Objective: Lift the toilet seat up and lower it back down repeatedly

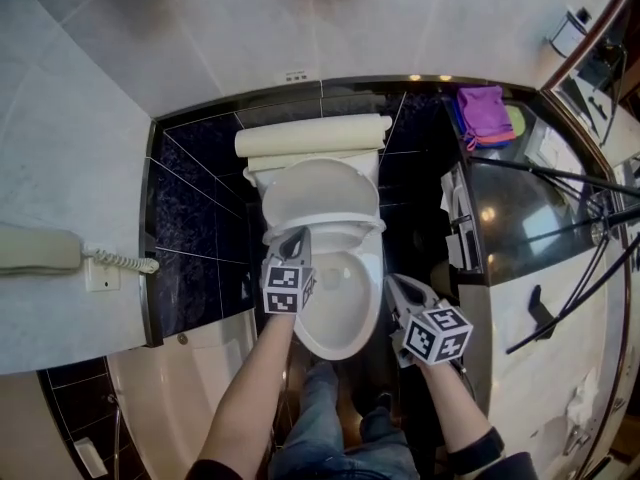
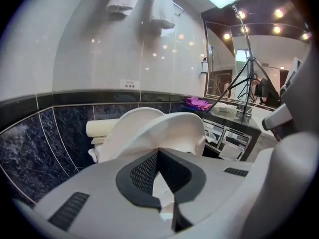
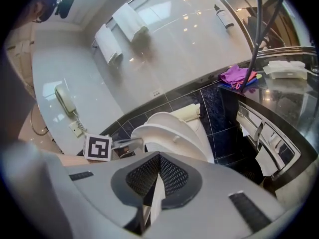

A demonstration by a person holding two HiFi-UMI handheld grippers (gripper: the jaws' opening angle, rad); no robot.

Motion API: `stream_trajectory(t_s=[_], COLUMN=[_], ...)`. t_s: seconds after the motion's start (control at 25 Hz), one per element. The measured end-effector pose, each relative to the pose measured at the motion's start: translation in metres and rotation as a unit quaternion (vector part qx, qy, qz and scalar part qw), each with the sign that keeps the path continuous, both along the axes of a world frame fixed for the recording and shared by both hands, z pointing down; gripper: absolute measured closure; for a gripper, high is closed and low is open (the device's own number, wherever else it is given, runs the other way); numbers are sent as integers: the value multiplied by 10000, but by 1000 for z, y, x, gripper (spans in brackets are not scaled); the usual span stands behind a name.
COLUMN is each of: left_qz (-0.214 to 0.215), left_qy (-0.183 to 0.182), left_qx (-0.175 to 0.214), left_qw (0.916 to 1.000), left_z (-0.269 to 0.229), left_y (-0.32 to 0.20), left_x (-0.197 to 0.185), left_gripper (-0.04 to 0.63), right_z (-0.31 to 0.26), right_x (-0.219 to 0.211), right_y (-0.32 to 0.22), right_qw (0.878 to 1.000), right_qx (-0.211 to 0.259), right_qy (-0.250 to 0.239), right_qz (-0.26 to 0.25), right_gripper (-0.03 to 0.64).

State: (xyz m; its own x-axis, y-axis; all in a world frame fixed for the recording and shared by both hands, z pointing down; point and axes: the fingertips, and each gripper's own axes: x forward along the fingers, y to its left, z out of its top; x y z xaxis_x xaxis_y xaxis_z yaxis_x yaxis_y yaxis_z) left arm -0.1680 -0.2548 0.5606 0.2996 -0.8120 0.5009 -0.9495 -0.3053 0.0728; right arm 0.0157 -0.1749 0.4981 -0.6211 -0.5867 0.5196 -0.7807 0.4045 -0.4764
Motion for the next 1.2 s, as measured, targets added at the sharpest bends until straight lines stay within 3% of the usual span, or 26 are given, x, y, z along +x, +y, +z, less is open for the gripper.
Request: stream_trajectory(t_s=[0.16, 0.48, 0.92, 1.2], left_qz=[-38, -153, -131, -83], left_qy=[-117, -120, -211, -341], left_qx=[127, -137, -109, 15], left_qw=[9998, 9997, 9996, 9994], left_z=[1, 11, 8, -35], left_y=[-38, -90, -81, -43], left_x=[-10, -25, -26, -16], left_gripper=[603, 603, 603, 603], right_z=[0, 8, 8, -14], right_x=[-8, -7, -13, -6], right_y=[-4, -7, -1, 14], right_qw=[10000, 9999, 9999, 9997], right_qx=[21, -19, -39, 115], right_qy=[-3, 99, 32, 56], right_qz=[-44, -80, -104, -211], right_gripper=[601, 601, 600, 600])
